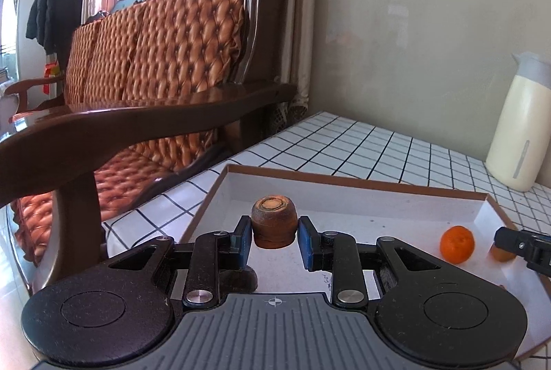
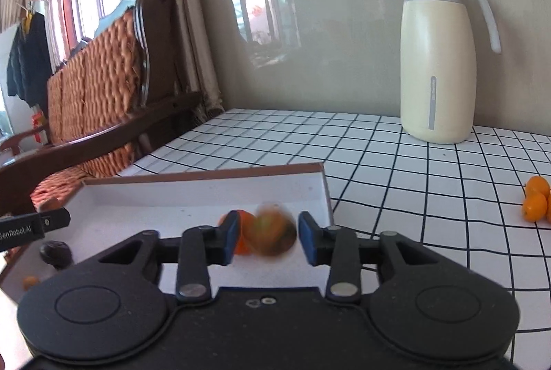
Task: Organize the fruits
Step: 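Carry both carrot pieces into the cardboard tray and open both tools, then move both tools back toward the group of oranges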
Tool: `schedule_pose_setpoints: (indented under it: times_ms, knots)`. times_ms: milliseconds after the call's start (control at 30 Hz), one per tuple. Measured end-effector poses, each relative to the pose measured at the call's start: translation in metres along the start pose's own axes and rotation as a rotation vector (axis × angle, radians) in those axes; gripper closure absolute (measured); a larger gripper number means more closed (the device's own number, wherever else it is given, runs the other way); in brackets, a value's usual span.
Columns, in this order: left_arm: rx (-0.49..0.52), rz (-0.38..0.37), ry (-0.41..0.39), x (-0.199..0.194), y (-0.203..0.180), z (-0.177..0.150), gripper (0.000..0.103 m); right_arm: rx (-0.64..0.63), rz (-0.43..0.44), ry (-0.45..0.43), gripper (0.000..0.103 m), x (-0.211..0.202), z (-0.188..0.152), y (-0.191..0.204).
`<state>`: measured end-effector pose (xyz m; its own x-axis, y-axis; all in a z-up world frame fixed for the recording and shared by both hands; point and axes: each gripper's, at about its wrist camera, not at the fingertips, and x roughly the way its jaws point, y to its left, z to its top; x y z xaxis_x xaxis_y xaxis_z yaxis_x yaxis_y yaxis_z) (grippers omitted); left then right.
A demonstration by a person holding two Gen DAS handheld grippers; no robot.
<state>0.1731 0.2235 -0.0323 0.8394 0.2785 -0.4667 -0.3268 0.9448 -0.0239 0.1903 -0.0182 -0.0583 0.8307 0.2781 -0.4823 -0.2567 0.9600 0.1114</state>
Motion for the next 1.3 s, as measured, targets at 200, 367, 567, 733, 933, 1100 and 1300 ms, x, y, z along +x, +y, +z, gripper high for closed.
schedule_pose_setpoints:
  times_ms: [200,367,567,733,933,1100,1300]
  knots:
    - [0.005,0.058,-0.11,-0.028,-0.01,0.007,0.0,0.054,0.033,-0.228,0.01,-0.046,0.01,-0.004]
    - [0.011,0.067,-0.155,-0.057,-0.011,0.008,0.0,0.041,0.073,-0.305,0.006,-0.07,0.015,-0.006]
    - [0.038,0.079,-0.174,-0.075,-0.02,0.002,0.0,0.026,0.099,-0.291,0.006,-0.075,0.011,-0.007]
    - [0.036,0.067,-0.144,-0.082,-0.021,-0.002,0.0,0.048,0.111,-0.258,0.006,-0.079,0.007,-0.014]
    - [0.042,0.048,-0.13,-0.091,-0.033,-0.012,0.0,0.058,0.099,-0.251,0.006,-0.089,0.003,-0.027]
    - [0.036,0.009,-0.124,-0.099,-0.049,-0.016,0.0,0.064,0.079,-0.241,0.006,-0.097,0.001,-0.04]
    - [0.061,-0.06,-0.13,-0.108,-0.081,-0.021,0.0,0.037,0.036,-0.24,0.006,-0.109,-0.001,-0.056]
